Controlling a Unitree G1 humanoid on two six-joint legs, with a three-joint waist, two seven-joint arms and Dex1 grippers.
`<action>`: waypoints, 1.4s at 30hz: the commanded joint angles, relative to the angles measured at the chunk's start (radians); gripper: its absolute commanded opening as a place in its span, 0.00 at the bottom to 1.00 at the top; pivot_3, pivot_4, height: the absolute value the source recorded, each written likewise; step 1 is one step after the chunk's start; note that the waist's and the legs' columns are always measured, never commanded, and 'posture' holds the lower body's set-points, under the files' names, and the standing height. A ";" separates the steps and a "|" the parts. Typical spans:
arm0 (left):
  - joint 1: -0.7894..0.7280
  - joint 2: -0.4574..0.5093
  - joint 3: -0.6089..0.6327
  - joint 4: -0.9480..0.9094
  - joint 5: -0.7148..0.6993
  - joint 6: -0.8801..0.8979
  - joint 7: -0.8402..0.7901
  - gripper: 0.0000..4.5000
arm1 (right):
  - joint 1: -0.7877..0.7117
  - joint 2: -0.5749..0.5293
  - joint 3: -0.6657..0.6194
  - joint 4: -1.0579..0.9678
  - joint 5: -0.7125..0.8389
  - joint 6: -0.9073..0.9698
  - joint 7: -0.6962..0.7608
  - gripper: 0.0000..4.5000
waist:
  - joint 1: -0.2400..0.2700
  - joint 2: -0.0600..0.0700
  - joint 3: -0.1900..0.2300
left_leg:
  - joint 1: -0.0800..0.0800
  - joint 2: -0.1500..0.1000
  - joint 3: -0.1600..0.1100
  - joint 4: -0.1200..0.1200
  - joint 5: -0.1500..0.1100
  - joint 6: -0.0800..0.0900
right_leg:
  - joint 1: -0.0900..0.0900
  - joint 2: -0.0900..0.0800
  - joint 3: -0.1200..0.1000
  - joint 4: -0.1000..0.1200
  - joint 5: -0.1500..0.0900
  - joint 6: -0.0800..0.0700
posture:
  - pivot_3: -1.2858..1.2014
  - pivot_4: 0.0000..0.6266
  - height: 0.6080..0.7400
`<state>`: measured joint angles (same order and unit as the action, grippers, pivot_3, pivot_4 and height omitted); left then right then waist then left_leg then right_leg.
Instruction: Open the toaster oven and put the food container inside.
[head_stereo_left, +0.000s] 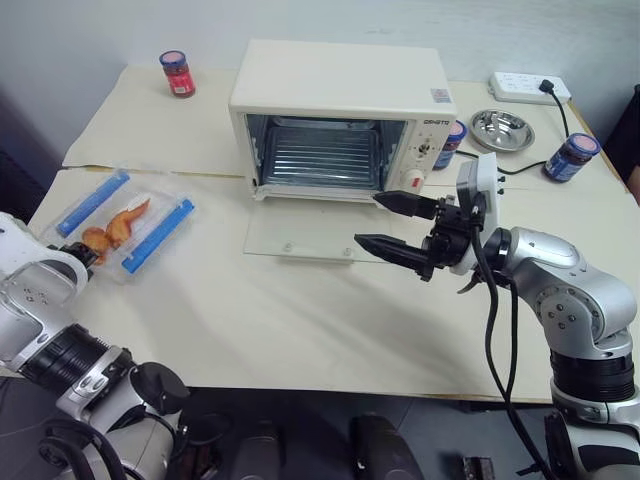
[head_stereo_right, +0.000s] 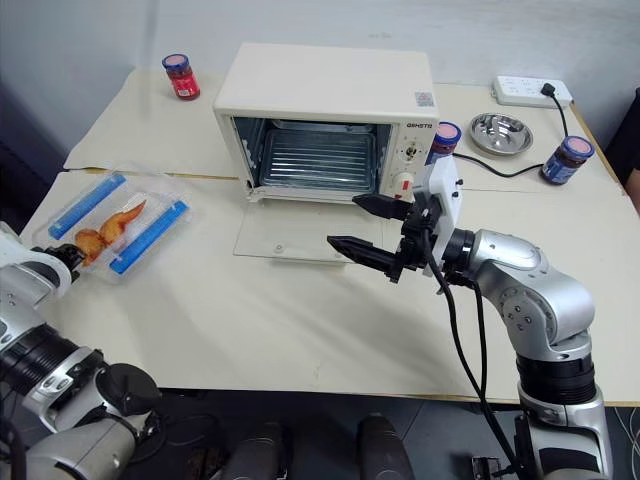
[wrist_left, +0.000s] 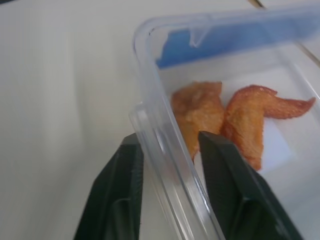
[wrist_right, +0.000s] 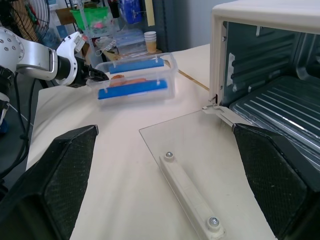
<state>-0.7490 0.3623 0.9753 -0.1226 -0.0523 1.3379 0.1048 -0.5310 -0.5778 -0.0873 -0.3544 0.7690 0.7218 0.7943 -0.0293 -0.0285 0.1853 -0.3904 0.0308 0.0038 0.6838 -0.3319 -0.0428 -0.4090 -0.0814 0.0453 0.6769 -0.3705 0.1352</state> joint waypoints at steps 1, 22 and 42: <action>0.004 0.039 -0.001 -0.011 -0.005 -0.035 0.019 0.16 | 0.003 -0.019 -0.033 -0.046 0.022 -0.005 0.001 1.00 | -0.002 0.000 0.000 | 0.000 0.000 0.000 0.000 0.000 0.000 | 0.000 0.000 0.000 0.000 0.000 0.000 | 0.52 0.24 1.00; 0.002 0.228 -0.152 -0.005 -0.219 0.265 -0.257 0.00 | 0.019 -0.116 -0.036 -0.030 0.022 -0.005 0.075 1.00 | -0.001 -0.001 0.001 | -0.001 0.000 0.000 0.000 0.000 0.000 | -0.001 0.001 0.000 0.001 0.000 0.000 | 0.52 0.24 1.00; -0.348 0.088 -0.702 0.287 -0.325 0.169 -0.275 0.00 | 0.164 -0.113 -0.135 -0.140 0.041 -0.016 -0.052 1.00 | -0.001 -0.002 0.001 | -0.002 -0.002 0.000 0.000 0.000 0.000 | -0.001 0.001 0.000 0.002 0.000 0.000 | 0.52 0.24 1.00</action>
<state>-1.0625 0.4414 0.2810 0.1410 -0.4007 1.5623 -0.1715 -0.3712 -0.6945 -0.1804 -0.4495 0.7915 0.7209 0.7608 -0.0301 -0.0301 0.1860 -0.3920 0.0288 0.0045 0.6838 -0.3318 -0.0427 -0.4098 -0.0795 0.0455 0.6786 -0.3704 0.1352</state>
